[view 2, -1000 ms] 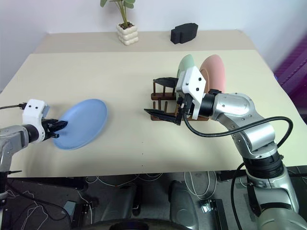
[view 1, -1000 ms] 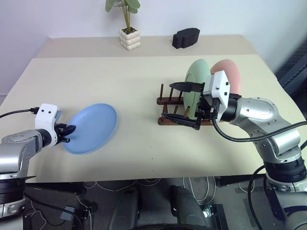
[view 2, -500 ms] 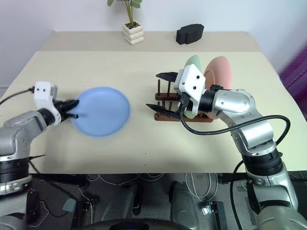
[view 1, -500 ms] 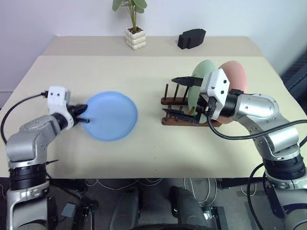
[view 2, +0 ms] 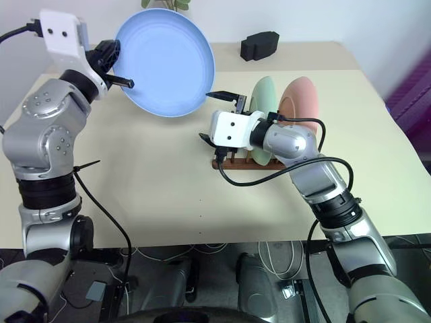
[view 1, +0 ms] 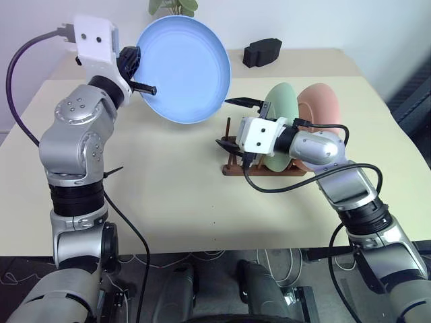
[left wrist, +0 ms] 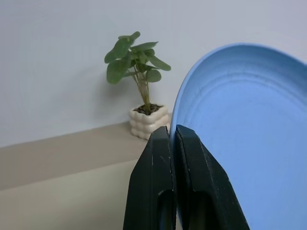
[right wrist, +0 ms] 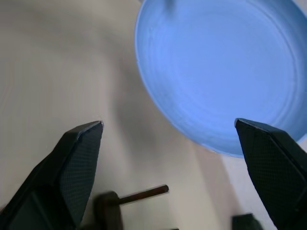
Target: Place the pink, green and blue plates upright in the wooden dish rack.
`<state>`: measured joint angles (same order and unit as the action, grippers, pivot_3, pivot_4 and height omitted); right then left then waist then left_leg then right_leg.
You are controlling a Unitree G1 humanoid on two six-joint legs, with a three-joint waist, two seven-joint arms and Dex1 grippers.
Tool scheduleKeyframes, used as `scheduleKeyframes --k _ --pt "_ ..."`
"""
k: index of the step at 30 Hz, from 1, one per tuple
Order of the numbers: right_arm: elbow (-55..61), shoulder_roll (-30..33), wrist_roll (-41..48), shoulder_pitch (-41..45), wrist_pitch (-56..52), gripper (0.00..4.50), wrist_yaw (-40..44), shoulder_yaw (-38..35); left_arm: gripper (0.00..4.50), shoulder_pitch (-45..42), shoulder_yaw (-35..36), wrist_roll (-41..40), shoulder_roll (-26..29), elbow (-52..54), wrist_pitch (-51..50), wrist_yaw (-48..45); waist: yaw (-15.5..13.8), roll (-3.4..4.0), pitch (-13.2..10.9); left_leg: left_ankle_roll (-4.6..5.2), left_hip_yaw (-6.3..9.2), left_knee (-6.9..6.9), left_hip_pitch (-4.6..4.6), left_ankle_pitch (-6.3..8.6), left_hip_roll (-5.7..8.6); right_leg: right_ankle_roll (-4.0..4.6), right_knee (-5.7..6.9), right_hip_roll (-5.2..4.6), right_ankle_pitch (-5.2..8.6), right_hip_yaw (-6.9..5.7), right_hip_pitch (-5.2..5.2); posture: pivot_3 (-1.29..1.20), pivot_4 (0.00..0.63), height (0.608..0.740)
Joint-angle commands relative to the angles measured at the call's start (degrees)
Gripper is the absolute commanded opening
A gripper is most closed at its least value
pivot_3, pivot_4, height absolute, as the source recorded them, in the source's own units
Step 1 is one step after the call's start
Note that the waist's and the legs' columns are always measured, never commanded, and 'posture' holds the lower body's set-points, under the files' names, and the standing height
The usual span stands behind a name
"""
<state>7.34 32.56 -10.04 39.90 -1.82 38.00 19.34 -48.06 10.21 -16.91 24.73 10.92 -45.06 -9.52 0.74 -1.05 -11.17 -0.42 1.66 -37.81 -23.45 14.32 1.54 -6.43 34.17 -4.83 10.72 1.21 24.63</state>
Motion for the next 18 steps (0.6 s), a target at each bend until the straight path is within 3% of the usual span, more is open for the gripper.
scheduleKeyframes --k 1,11,14,18 --pt "0.2 -1.5 -3.2 1.8 3.2 4.5 -1.4 0.2 0.01 -2.3 -0.4 -0.5 -0.3 4.1 -1.1 0.3 0.0 0.0 0.0 0.0 0.01 0.0 0.0 0.0 -0.01 0.0 0.01 0.02 0.0 0.0 0.0 0.0 0.15 0.736" --pt "-3.3 -3.7 -9.3 2.8 7.0 4.5 -2.4 1.0 0.01 -3.4 -1.5 -2.9 -3.6 8.3 -4.8 -0.2 0.0 -0.01 0.0 -0.03 0.06 0.0 0.0 -0.02 -0.01 0.0 0.02 0.06 0.0 0.0 -0.01 0.0 0.15 0.736" --pt "-3.7 -4.0 -9.5 2.7 7.1 3.72 -1.9 0.8 0.0 -3.3 -1.5 -3.3 -3.6 8.8 -5.4 -0.5 0.1 -0.01 0.0 -0.04 0.07 0.0 0.0 -0.02 -0.02 0.0 0.03 0.07 0.0 0.0 -0.01 0.0 0.15 0.736" --pt "-3.6 -4.2 -9.3 2.4 7.1 1.7 -1.4 0.8 0.0 -3.1 -1.4 -3.2 -3.4 8.8 -5.5 -0.4 0.1 -0.01 0.0 -0.04 0.08 0.0 0.01 -0.03 -0.02 0.01 0.03 0.09 0.0 0.0 -0.01 0.0 0.15 0.736"
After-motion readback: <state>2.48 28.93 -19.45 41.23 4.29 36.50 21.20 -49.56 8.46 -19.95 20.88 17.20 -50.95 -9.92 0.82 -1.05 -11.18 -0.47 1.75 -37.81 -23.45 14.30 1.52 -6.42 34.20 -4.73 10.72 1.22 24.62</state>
